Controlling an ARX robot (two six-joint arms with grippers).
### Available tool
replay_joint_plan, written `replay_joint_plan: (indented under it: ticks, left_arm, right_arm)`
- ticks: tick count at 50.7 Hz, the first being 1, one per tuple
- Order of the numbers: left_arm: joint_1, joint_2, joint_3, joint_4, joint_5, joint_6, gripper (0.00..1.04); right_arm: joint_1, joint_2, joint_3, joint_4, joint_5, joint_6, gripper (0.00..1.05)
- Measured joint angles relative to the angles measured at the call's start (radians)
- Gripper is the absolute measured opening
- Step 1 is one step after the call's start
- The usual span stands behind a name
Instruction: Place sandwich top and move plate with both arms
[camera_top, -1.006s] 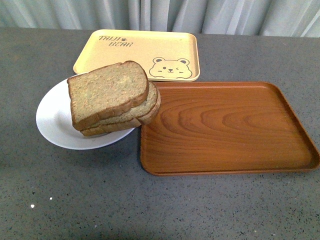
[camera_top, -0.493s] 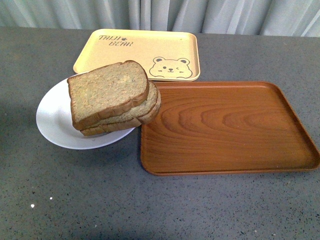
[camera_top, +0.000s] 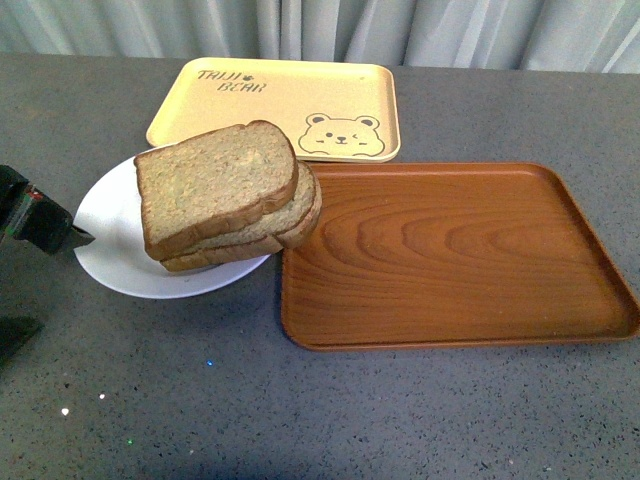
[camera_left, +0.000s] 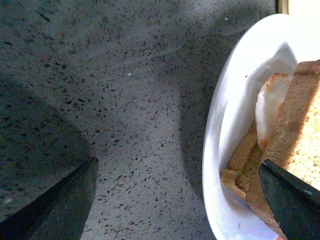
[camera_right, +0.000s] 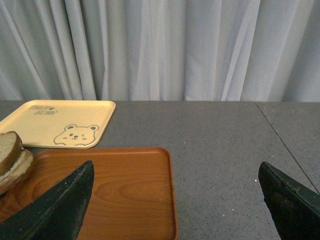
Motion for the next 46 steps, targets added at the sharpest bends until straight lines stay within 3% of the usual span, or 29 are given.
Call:
replay_joint_plan:
  ticks: [24, 46]
  left_arm:
    - [-0.092, 0.135, 0.113, 0.076, -0.059, -0.248, 0.93]
    - [-0.114, 0.179, 0.106, 0.098, -0.026, -0.366, 0.29]
  right_arm:
    - [0.0, 0.0, 0.0, 0.0, 0.0, 0.0, 0.96]
    - [0.0, 0.0, 0.0, 0.0, 0.0, 0.0, 0.96]
